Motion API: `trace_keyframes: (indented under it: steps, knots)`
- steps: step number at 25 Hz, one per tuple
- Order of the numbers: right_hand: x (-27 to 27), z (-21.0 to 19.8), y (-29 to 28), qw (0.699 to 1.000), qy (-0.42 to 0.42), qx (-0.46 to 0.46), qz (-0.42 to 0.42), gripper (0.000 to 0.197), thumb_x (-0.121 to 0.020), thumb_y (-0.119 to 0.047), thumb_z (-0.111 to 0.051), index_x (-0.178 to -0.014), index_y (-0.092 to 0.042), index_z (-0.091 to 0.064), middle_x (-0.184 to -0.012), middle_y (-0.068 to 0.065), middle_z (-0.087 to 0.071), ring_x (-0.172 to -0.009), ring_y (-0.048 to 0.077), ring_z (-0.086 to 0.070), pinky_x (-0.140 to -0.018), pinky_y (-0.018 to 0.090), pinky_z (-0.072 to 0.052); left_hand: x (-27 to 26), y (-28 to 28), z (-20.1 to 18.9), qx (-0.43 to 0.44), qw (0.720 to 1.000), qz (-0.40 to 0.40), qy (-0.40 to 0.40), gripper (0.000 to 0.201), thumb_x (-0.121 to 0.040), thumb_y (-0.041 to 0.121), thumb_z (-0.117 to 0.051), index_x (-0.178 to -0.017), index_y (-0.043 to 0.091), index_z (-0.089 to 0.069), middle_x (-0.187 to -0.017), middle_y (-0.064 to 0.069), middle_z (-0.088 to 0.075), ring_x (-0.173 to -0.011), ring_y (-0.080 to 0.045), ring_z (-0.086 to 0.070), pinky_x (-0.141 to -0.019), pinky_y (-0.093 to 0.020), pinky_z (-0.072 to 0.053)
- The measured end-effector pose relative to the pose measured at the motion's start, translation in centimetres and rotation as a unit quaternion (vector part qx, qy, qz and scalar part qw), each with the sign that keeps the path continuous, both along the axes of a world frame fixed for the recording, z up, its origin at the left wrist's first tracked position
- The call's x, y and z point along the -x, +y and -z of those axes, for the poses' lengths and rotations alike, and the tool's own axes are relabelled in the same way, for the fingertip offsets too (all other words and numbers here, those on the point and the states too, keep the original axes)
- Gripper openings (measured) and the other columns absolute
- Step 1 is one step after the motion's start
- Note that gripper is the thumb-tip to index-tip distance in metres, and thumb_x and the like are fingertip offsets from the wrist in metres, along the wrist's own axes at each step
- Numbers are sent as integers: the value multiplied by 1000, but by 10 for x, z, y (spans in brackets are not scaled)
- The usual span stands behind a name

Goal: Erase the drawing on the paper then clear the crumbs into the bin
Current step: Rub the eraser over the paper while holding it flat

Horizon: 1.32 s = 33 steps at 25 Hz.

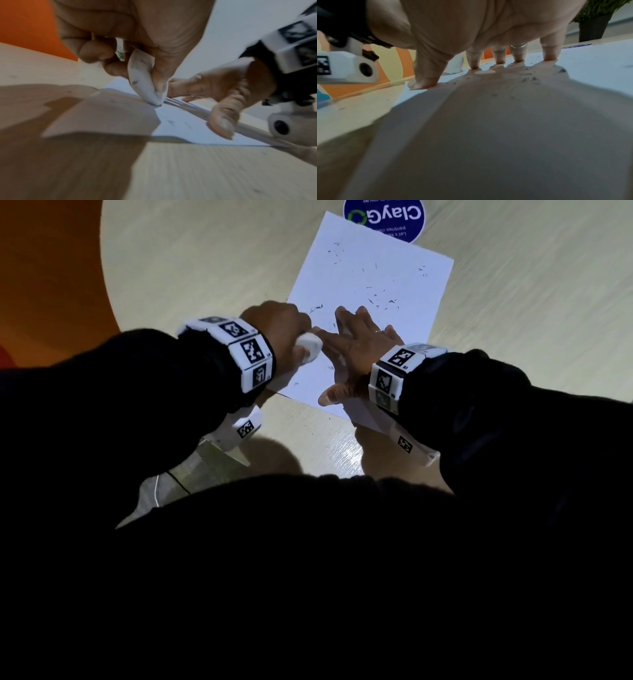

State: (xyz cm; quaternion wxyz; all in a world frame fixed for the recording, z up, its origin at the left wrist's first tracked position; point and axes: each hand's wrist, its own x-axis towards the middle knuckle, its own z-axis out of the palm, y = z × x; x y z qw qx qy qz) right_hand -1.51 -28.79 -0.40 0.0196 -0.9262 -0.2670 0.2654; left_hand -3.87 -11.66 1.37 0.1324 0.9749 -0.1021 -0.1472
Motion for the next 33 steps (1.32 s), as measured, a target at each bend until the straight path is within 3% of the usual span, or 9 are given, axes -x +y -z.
trace_keyframes:
  steps: [2,5,9,14,18,22,27,31,33]
  knots:
    - [0,1,-1,1000,8,-2,3,109,-65,-69,-69,-149,-42,-5,-158,0,6,-145,27,9,-112,61,-12,2,3,1,-12,1000,-10,4,35,-80,44,-42,-88,14,-59,-84,-5,-58,-79,-29,-54,-63,-31,-35]
    - [0,-3,-1,1000,9,7,5,108,-67,-68,-68,-149,-41,-3,-158,-1,10,-145,27,13,-113,60,-9,18,2,5,3,998,4,67,24,-85,40,-50,-83,17,-58,-77,-1,-58,-74,-25,-55,-61,-30,-38]
    - [0,-2,0,1000,6,-2,4,108,-66,-67,-69,-149,-41,-6,-158,1,5,-145,29,8,-112,61,-14,-2,2,2,-3,1000,-9,8,37,-76,44,-42,-91,15,-60,-84,-3,-59,-82,-30,-57,-64,-32,-41]
    - [-1,-2,0,1000,5,13,4,107,-67,-68,-68,-149,-39,-5,-158,1,8,-145,29,12,-112,62,-11,19,6,4,8,998,22,61,22,-83,37,-51,-78,16,-55,-74,-2,-57,-72,-27,-57,-60,-34,-41]
    - [0,-1,1,1000,-4,5,-3,108,-66,-68,-69,-149,-40,-6,-157,2,2,-145,31,7,-110,63,-17,-7,4,-1,-4,1000,-9,3,38,-76,43,-40,-89,14,-60,-85,-6,-60,-80,-31,-56,-64,-32,-39]
    - [-2,-1,-1,1000,2,9,-1,107,-67,-69,-67,-150,-38,-7,-157,2,5,-145,30,9,-111,62,-15,12,-1,3,8,998,23,59,22,-86,35,-53,-72,19,-50,-72,2,-53,-70,-23,-51,-59,-29,-30]
    - [-1,3,-1,1000,-8,5,-4,110,-64,-72,-66,-150,-40,-5,-158,3,4,-145,31,7,-110,63,-15,-9,4,0,-28,999,11,-14,36,-76,41,-44,-91,13,-61,-87,-7,-61,-82,-31,-55,-64,-33,-36]
    - [-2,2,0,1000,-3,11,3,110,-64,-70,-68,-149,-40,-5,-158,2,5,-145,30,8,-111,62,-14,11,0,5,5,998,33,61,20,-87,37,-54,-80,19,-55,-74,2,-56,-73,-25,-55,-57,-28,-32]
    - [-2,2,0,1000,-2,8,2,109,-65,-69,-69,-149,-41,-5,-158,2,5,-145,31,8,-111,62,-14,3,-2,3,-2,999,27,43,21,-85,37,-50,-81,17,-56,-77,-2,-58,-73,-27,-53,-57,-28,-30]
